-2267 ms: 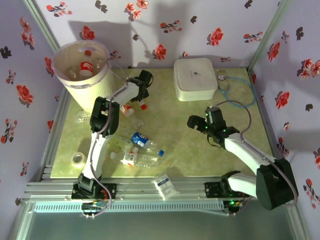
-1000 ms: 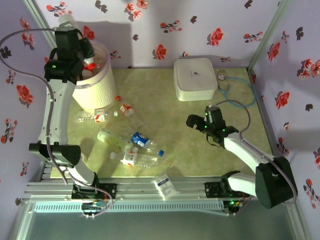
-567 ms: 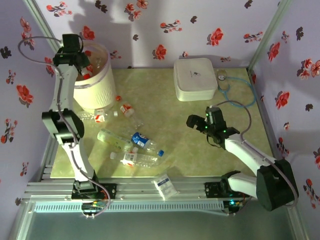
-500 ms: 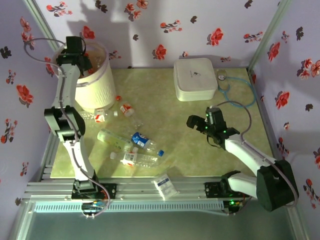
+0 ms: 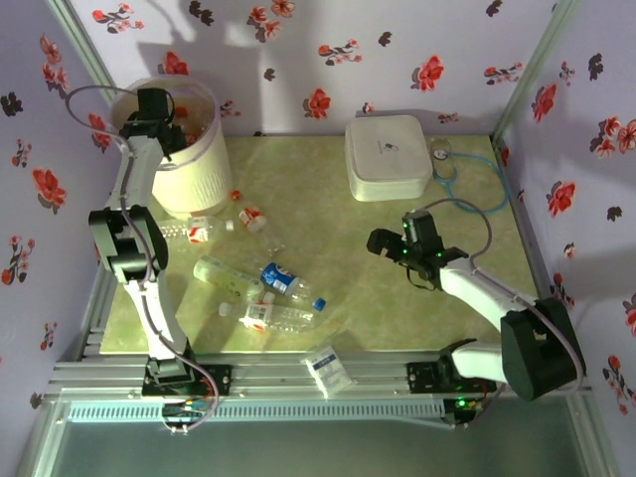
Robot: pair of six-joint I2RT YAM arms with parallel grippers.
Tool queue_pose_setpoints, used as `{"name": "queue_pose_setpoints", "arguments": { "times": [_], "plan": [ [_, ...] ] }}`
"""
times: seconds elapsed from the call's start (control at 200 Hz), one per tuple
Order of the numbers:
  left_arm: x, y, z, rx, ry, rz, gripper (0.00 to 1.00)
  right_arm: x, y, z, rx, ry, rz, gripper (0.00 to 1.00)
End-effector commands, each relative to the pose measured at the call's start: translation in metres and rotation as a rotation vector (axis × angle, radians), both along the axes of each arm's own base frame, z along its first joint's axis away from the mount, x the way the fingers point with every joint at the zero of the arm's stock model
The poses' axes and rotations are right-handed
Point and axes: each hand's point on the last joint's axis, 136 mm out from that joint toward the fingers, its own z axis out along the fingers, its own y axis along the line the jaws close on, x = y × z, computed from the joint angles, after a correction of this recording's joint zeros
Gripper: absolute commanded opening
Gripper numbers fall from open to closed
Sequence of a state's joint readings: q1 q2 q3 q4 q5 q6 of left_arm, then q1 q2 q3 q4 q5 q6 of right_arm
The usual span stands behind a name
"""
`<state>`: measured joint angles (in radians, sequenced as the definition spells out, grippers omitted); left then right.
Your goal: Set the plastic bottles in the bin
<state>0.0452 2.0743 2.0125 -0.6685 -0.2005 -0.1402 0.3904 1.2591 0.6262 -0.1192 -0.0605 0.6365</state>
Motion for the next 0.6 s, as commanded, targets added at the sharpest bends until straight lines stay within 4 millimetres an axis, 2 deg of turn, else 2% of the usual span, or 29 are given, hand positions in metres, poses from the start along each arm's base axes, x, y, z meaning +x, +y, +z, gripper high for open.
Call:
{"name": "queue_pose_setpoints", "arguments": {
  "times": [0.0, 0.125, 0.25, 0.405, 0.595],
  "plan": [
    [-0.007, -0.032, -0.048, -0.103, 0.117, -0.107, 0.49, 0.007, 0.009, 0.011, 0.023, -0.033, 0.009, 0.99],
    [-0.005, -0.045, -0.044, -0.108, 0.108, -0.142, 0.75, 0.002, 0.007, 0.008, 0.022, -0.030, 0.005, 0.99],
    [-0.005, -0.051, -0.024, -0.098, 0.092, -0.164, 0.89, 0.000, 0.005, 0.010, 0.016, -0.036, 0.005, 0.99],
    [-0.009, -0.053, 0.018, -0.091, 0.036, -0.169, 0.98, 0.004, 0.007, 0.013, 0.004, -0.051, 0.027, 0.99],
    [-0.023, -0.057, 0.074, -0.062, -0.048, -0.185, 1.00, 0.010, 0.037, 0.036, 0.116, -0.138, 0.152, 0.99]
  ]
}}
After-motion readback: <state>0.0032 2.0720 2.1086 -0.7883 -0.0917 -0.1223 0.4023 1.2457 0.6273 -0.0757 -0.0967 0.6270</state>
